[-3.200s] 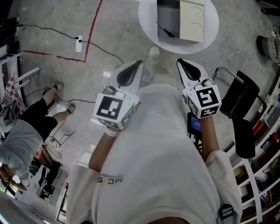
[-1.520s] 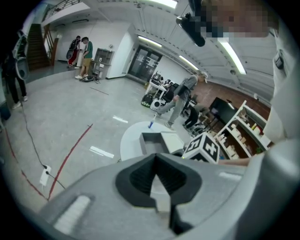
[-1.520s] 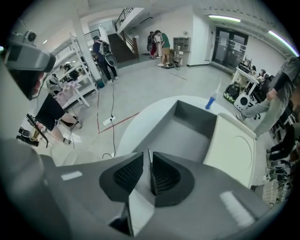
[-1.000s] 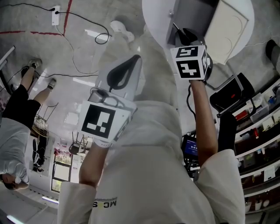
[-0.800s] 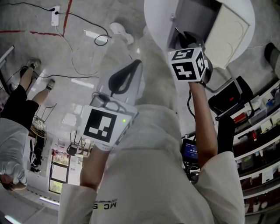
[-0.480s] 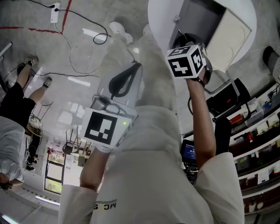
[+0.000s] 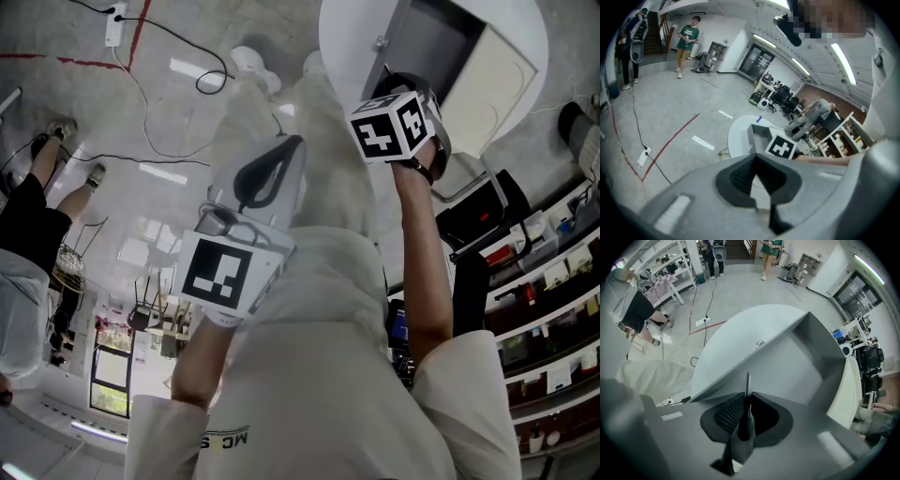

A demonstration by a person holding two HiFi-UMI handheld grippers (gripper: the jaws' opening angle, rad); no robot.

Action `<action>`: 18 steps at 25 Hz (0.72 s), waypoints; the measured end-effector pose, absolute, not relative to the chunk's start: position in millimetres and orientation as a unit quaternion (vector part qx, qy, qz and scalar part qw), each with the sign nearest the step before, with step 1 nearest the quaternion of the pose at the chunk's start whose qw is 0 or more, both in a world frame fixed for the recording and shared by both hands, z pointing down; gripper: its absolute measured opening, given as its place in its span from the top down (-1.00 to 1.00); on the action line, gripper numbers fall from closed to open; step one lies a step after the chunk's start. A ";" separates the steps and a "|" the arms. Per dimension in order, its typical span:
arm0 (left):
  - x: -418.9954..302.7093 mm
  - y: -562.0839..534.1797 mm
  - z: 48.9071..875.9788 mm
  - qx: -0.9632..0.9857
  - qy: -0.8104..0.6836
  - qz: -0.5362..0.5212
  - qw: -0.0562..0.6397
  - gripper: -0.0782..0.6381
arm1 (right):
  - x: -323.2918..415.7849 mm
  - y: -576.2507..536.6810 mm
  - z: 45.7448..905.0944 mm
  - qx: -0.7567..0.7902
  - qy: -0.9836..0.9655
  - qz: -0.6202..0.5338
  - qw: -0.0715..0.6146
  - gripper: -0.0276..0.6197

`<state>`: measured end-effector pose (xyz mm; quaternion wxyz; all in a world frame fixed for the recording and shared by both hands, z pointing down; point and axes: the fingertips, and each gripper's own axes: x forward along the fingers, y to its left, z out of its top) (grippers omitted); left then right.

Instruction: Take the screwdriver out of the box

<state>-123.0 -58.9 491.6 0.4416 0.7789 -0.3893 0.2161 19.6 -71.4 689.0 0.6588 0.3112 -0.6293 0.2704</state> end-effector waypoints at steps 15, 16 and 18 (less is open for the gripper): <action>-125.9 -60.4 484.8 0.784 -0.385 0.221 0.434 0.78 | 10.3 -78.2 669.9 0.337 -0.647 0.268 0.630 0.79; -125.5 -60.7 483.3 0.785 -0.385 0.220 0.432 0.78 | 10.2 -79.0 667.6 0.338 -0.649 0.266 0.628 0.79; -124.4 -60.8 479.9 0.789 -0.385 0.218 0.427 0.78 | 10.3 -80.4 662.7 0.341 -0.652 0.261 0.624 0.79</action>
